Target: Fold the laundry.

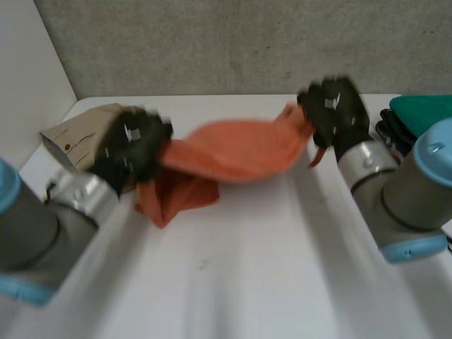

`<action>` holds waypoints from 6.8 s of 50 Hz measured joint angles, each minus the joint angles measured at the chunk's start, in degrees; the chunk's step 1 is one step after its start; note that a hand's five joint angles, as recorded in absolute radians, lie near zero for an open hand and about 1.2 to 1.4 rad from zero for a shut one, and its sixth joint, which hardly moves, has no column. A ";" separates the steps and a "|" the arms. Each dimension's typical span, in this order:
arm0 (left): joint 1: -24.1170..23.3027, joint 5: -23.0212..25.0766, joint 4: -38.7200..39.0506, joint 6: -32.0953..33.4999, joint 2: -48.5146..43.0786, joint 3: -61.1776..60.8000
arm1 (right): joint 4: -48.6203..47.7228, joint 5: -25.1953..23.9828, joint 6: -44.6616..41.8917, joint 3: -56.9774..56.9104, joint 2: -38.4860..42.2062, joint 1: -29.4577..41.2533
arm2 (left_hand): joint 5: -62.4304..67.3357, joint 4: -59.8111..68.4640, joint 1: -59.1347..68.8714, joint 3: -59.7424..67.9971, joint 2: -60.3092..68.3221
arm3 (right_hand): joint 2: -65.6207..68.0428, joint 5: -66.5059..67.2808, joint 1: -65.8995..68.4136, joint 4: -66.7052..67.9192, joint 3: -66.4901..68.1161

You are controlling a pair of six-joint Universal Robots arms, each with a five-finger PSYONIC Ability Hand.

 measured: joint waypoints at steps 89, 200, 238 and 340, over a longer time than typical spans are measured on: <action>19.68 10.45 -19.53 8.85 -5.31 6.34 | 16.52 5.62 -5.06 -0.49 -0.90 -8.16 | -1.10 -0.16 -2.01 -0.06 -0.27 | 0.00 0.00 0.00 0.00 0.00; 13.65 9.16 -51.30 34.53 -0.04 6.83 | 44.14 -1.89 -27.69 -1.67 -1.83 -21.88 | 0.24 0.13 -2.01 0.14 0.02 | 0.00 0.15 0.00 0.02 0.02; 4.98 -1.56 -25.91 24.20 -24.68 37.78 | 14.04 8.91 -19.18 -23.38 17.99 -12.76 | -53.52 -57.29 -56.48 -56.22 -56.80 | -55.32 -55.57 -51.77 -56.57 -56.26; 10.43 -3.11 -4.15 -0.38 -15.04 55.57 | 2.51 3.77 0.72 -30.66 -1.86 -10.73 | -0.69 -0.10 -0.07 0.11 -0.05 | 0.09 -2.01 -0.82 0.00 0.04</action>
